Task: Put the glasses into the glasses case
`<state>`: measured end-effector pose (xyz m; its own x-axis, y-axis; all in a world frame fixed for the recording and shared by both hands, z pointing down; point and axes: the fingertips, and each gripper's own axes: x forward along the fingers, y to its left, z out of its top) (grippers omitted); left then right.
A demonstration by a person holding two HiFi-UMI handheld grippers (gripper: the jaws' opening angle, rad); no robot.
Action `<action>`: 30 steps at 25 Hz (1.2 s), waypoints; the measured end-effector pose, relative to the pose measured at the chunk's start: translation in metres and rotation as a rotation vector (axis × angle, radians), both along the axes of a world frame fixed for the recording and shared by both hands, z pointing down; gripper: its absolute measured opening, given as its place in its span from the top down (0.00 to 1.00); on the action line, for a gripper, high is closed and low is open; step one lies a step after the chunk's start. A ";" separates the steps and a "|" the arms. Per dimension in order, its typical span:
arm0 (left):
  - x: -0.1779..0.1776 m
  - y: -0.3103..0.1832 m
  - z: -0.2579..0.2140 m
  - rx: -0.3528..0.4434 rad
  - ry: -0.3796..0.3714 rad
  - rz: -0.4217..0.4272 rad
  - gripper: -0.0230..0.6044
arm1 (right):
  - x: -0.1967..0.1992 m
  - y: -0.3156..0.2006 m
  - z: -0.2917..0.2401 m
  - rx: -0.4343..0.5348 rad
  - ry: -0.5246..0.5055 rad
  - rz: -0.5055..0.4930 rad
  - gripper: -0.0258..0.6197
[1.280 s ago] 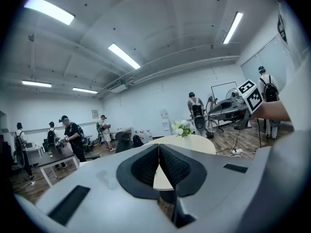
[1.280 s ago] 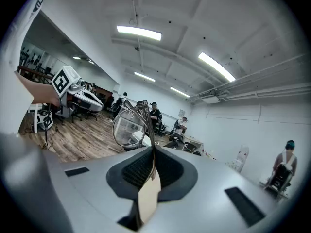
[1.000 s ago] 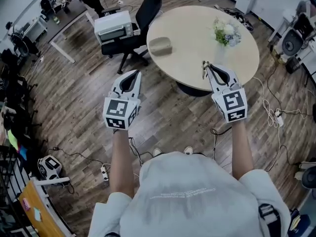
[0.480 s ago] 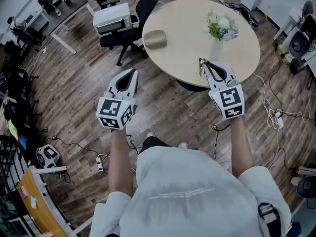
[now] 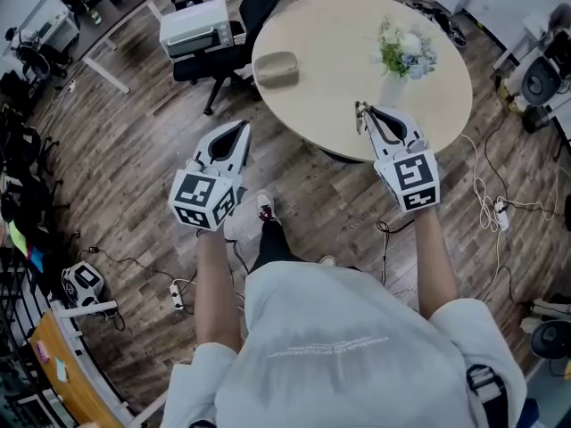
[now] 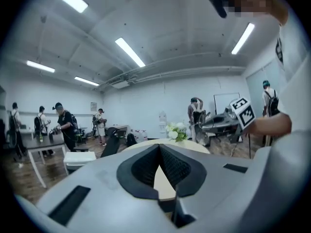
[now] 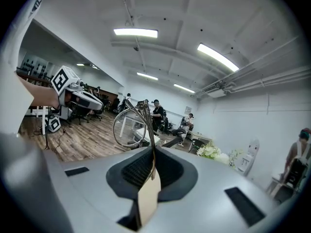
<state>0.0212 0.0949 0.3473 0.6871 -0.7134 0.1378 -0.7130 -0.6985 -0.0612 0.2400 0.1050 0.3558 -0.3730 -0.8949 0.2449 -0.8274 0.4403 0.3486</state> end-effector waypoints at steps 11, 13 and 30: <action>-0.036 -0.145 0.015 0.044 -0.130 0.032 0.94 | -0.033 -0.125 0.005 -0.025 0.025 0.085 0.94; -0.046 -0.172 0.016 0.039 -0.126 0.041 0.94 | -0.043 -0.148 0.006 -0.038 0.036 0.097 0.93; -0.112 -0.328 0.055 -0.053 -0.118 0.130 0.94 | -0.116 -0.289 0.048 -0.176 0.216 0.164 0.93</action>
